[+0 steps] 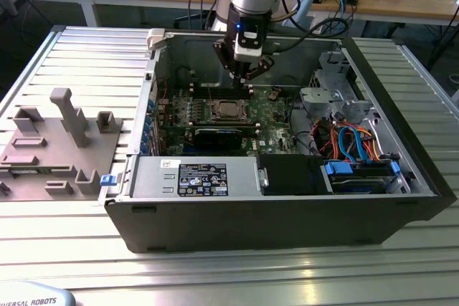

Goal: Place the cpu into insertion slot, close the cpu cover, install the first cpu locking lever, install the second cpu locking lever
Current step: 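Install the first cpu locking lever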

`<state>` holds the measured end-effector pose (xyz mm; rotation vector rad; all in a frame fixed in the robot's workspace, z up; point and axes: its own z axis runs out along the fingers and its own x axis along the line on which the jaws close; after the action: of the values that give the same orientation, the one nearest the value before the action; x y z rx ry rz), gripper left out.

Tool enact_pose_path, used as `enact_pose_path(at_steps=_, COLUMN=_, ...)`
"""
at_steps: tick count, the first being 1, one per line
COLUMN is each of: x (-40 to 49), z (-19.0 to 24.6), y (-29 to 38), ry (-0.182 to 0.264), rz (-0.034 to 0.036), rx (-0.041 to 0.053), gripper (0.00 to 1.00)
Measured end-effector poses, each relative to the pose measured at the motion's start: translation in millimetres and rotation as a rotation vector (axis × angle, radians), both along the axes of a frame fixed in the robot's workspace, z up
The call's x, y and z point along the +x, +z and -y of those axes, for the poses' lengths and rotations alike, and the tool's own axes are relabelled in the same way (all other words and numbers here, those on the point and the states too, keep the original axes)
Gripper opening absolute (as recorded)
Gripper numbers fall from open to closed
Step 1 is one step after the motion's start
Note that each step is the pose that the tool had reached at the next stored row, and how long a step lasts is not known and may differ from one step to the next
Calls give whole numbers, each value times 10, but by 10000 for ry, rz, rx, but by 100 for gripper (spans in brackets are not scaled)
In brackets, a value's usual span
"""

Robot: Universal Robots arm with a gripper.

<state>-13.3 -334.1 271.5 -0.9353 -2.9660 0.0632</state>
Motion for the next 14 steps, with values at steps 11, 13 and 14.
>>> enact_pose_path(at_steps=11, x=0, z=0, y=0, ry=151, rz=0, rx=0, gripper=11)
enact_pose_path(at_steps=13, x=0, z=0, y=0, ry=174, rz=0, rx=0, gripper=11)
enact_pose_path(at_steps=14, x=0, z=0, y=0, ry=189, rz=0, rx=0, gripper=11)
